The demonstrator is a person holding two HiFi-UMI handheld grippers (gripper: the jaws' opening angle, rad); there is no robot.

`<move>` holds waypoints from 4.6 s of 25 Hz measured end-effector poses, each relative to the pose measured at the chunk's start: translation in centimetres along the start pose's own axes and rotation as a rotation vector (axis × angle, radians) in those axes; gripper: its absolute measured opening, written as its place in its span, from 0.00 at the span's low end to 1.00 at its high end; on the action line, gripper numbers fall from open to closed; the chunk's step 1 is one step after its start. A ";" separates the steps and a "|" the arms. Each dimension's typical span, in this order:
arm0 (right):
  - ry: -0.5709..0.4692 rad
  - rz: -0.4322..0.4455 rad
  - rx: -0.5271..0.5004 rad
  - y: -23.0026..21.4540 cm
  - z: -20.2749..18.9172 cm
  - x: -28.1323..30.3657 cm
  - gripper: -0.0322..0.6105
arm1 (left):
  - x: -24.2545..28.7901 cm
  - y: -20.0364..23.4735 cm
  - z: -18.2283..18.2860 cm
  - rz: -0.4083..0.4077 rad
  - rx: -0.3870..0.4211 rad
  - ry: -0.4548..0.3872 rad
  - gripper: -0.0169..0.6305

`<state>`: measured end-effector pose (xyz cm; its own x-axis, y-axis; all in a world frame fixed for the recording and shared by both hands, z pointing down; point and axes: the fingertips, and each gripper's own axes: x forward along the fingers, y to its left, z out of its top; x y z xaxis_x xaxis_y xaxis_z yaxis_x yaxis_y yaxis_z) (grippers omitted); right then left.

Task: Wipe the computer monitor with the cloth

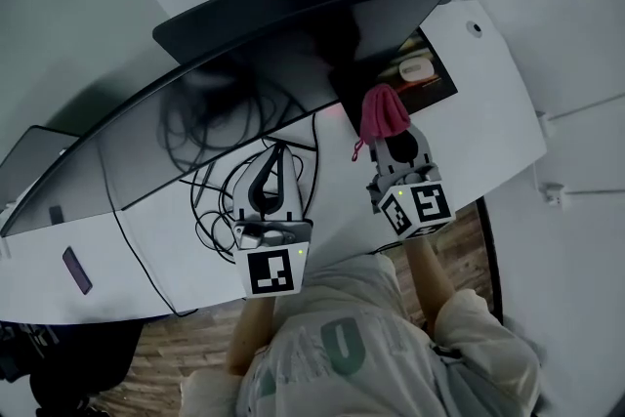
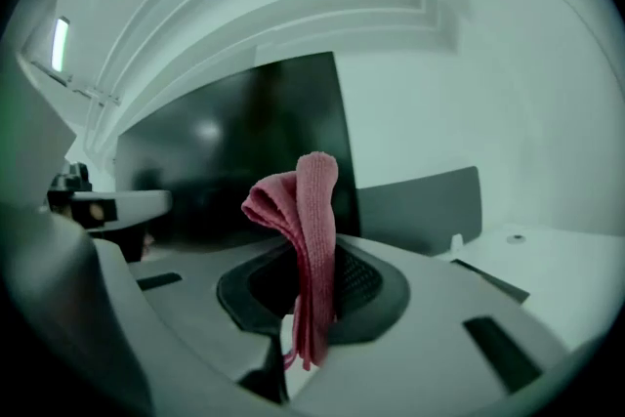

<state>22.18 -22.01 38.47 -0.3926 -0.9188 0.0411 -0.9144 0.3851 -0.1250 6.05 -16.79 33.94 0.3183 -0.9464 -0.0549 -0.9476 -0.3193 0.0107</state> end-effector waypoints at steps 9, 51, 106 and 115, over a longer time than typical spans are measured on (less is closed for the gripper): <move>0.129 -0.170 0.160 -9.2 -6.4 2.2 0.14 | 1.3 -0.7 -1.4 0.004 0.002 0.037 0.05; 0.291 0.138 0.532 3.1 -15.4 7.7 0.14 | -0.7 3.3 -2.7 0.121 0.034 0.071 0.05; 0.369 0.465 0.481 45.9 -19.8 8.4 0.14 | -26.8 31.0 -4.4 0.384 -0.038 0.077 0.05; 0.408 0.578 0.483 52.5 -20.7 8.5 0.14 | -29.6 34.1 -3.8 0.470 -0.039 0.072 0.05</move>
<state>-31.19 -7.83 52.79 -0.8738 -0.4505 0.1831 -0.4535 0.6190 -0.6412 -35.59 0.19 39.73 -0.1418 -0.9893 0.0347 -0.9881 0.1436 0.0557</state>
